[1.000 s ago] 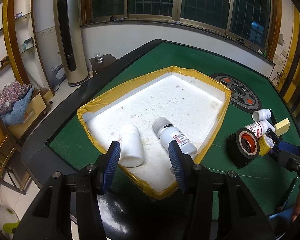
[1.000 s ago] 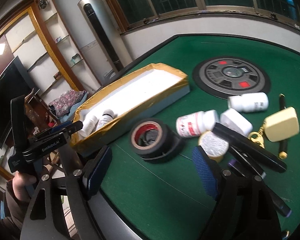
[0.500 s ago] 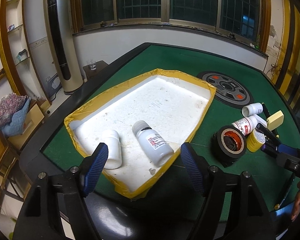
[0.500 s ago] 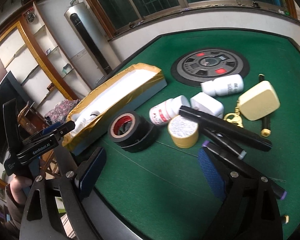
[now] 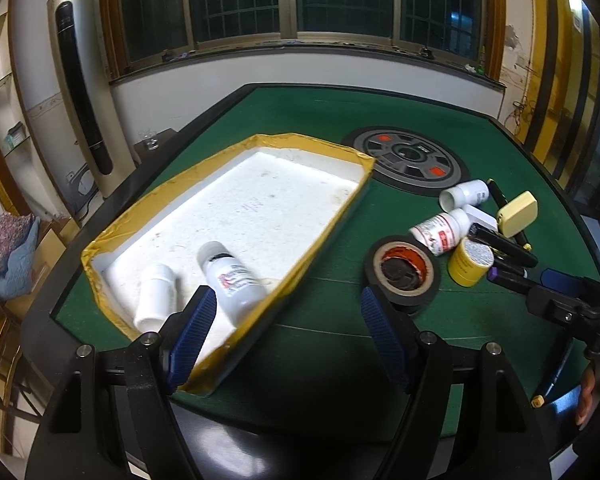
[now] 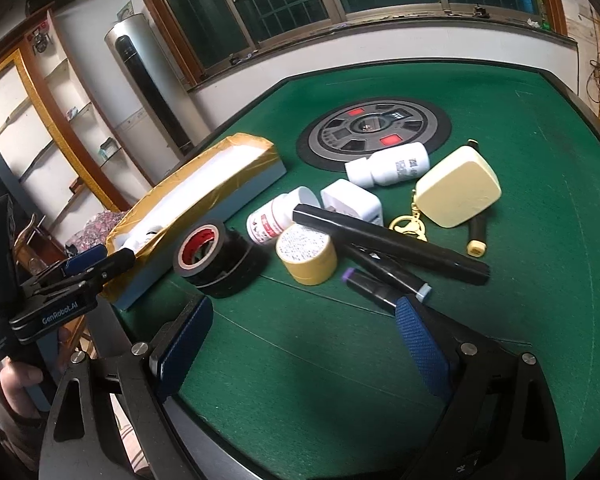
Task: Organize rigid objects
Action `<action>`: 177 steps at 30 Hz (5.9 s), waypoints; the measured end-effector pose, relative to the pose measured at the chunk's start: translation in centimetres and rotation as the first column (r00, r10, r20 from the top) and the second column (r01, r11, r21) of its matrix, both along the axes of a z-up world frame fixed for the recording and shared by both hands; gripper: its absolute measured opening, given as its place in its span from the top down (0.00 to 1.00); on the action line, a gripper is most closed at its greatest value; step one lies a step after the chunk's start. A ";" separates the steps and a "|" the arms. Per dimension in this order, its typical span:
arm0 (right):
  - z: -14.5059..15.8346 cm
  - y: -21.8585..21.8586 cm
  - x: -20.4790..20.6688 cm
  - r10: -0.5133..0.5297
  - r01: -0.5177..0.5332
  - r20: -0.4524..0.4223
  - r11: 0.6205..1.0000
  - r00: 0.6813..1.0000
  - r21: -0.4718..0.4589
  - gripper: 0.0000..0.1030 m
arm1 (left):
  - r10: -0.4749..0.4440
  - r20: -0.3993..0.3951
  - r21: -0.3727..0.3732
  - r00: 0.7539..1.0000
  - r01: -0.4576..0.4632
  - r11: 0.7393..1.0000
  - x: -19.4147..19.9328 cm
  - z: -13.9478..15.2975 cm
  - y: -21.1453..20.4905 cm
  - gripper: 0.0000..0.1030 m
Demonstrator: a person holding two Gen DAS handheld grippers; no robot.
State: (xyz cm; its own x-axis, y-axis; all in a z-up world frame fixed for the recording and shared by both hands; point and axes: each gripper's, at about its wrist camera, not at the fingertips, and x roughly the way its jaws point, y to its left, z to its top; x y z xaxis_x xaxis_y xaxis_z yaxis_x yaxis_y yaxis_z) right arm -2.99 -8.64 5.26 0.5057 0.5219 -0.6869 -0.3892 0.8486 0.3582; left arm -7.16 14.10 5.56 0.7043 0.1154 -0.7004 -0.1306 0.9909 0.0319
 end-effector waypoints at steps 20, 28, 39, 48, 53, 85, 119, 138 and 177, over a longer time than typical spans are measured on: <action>-0.4 -1.8 -0.3 -0.068 0.068 -0.004 0.998 0.998 -0.018 0.13 | -0.160 -0.048 -0.083 0.986 0.156 0.984 4.4 -2.4 -5.2 0.27; -0.5 -1.6 -0.3 -0.061 0.061 -0.010 0.998 0.998 -0.019 0.13 | -0.203 -0.057 -0.094 0.978 0.197 0.976 4.8 -3.2 -5.6 0.40; -0.2 -0.9 -0.1 -0.050 0.050 -0.002 0.998 0.999 -0.030 0.13 | -0.242 -0.048 -0.177 0.969 0.231 0.957 0.5 -2.3 -3.8 0.40; -0.7 5.3 0.7 0.115 -0.116 -0.025 0.990 0.993 -0.073 0.13 | -0.167 -0.114 -0.150 0.979 0.149 0.977 -0.3 -4.2 -0.7 0.40; -2.0 8.2 2.0 0.186 -0.194 -0.084 0.975 0.979 -0.105 0.22 | -0.170 -0.108 -0.159 0.979 0.152 0.975 -0.8 -4.3 -0.4 0.40; 0.4 10.7 1.6 0.193 -0.180 0.033 0.953 0.981 -0.244 0.40 | -0.140 -0.089 -0.126 0.986 0.128 0.984 -1.7 -3.3 0.0 0.40; 1.4 10.6 0.9 0.197 -0.184 0.058 0.965 0.979 -0.188 0.39 | 0.147 0.026 -0.021 0.989 -0.147 0.989 -1.3 -0.8 8.5 0.40; 1.3 10.0 1.0 0.186 -0.174 0.062 0.971 0.981 -0.164 0.39 | 0.004 -0.037 -0.155 0.999 -0.010 0.988 -1.8 -1.6 5.4 0.40; 3.7 15.3 2.4 0.276 -0.252 0.116 0.949 0.954 -0.187 0.39 | 0.144 0.001 -0.125 0.990 -0.143 0.982 -2.2 -0.9 10.8 0.40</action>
State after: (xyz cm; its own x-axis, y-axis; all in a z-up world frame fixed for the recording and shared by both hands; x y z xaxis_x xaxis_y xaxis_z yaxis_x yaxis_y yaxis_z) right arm -0.64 6.64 8.95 0.4621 0.5322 -0.7094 -0.6428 0.7521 0.1455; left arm -9.34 24.95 4.61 0.6941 0.1282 -0.7083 -0.2714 0.9580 -0.0925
